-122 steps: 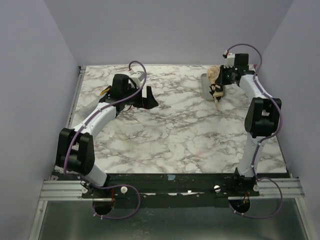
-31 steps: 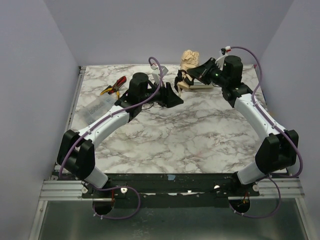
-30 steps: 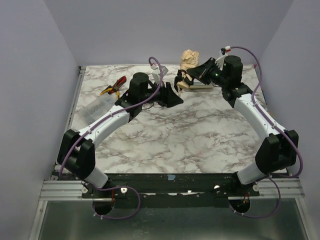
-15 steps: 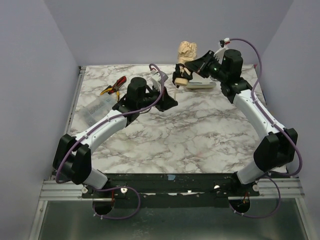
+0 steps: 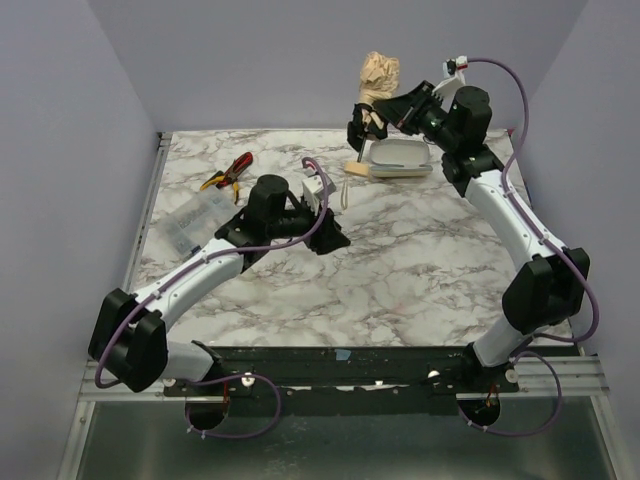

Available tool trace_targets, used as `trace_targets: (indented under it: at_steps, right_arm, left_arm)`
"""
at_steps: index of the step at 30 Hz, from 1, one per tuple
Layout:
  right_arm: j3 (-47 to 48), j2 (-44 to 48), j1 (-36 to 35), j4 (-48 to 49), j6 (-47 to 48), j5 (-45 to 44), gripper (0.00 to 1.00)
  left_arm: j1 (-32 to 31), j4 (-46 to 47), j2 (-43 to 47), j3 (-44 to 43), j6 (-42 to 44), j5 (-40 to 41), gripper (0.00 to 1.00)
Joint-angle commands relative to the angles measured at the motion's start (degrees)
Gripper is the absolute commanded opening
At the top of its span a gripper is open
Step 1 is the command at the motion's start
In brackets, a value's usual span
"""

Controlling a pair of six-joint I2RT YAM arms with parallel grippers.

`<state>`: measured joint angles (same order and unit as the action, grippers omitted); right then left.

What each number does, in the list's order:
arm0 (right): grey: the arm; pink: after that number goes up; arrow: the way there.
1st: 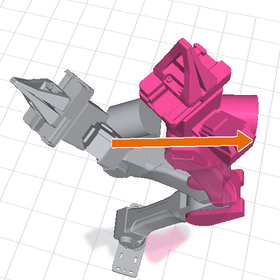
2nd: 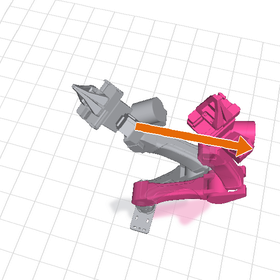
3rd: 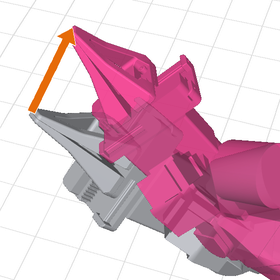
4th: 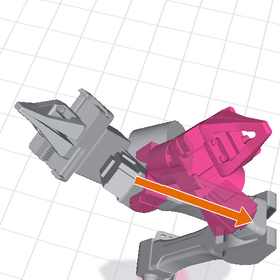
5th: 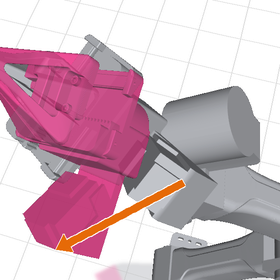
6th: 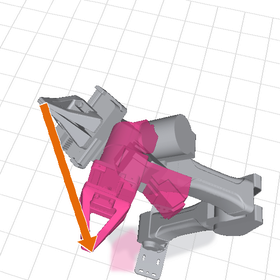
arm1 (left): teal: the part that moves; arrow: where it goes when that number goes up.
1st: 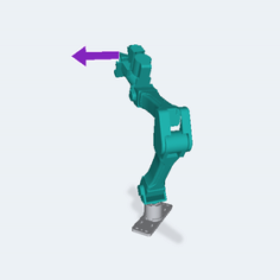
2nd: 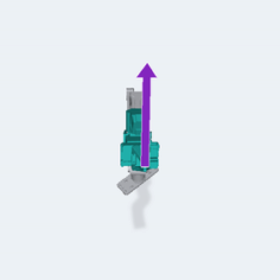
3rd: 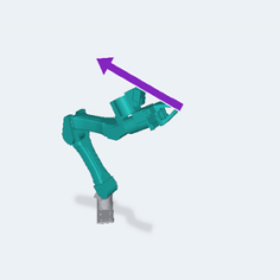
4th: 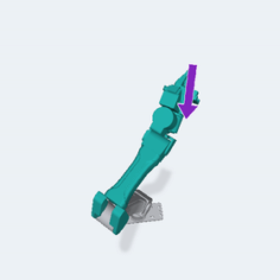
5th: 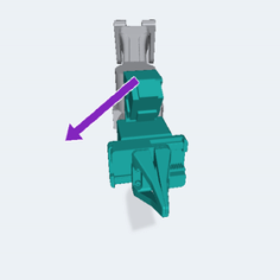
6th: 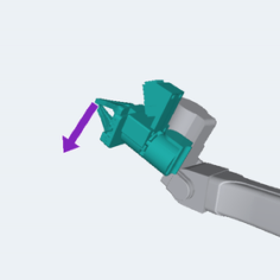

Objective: Open the umbrella

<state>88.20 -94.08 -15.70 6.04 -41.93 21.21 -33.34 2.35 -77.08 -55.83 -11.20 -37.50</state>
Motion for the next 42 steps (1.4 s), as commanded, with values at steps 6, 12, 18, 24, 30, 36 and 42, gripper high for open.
trace_targets:
  at_steps: [6, 12, 18, 24, 30, 36, 42]
  right_arm:
    - [-5.04, 6.07, 0.0, 11.95, 4.9, -2.02, 0.0]
    - [-9.79, 10.17, -3.99, 8.06, 10.42, -11.23, 0.0]
    - [-12.18, 12.26, -8.33, 7.71, 14.5, -18.63, 0.0]
    - [-12.22, 12.95, -10.7, 7.43, 17.25, -25.26, 0.0]
    - [-12.05, 12.76, -11.04, 7.61, 16.59, -24.63, 0.01]
    - [-11.74, 12.39, -11.79, 7.43, 15.74, -24.09, 0.0]
    - [-11.07, 11.65, -12.01, 8.09, 16.45, -25.13, 0.0]
  left_arm:
    - [0.57, -2.89, 5.15, -5.35, 2.35, 13.62, 0.68]
    - [-0.06, -7.95, -0.78, -18.64, -1.4, 22.59, 0.85]
    - [-2.16, -14.51, -8.01, -28.71, -5.58, 25.82, 0.81]
    - [-3.55, -17.49, -10.96, -30.74, -7.62, 29.56, 0.66]
    - [-3.94, -18.71, -13.01, -31.23, -7.53, 32.49, 0.61]
    - [-4.08, -18.13, -15.5, -33.31, -6.79, 33.32, 0.6]
    - [-4.4, -19.92, -18.35, -35.76, -7.18, 32.31, 0.53]
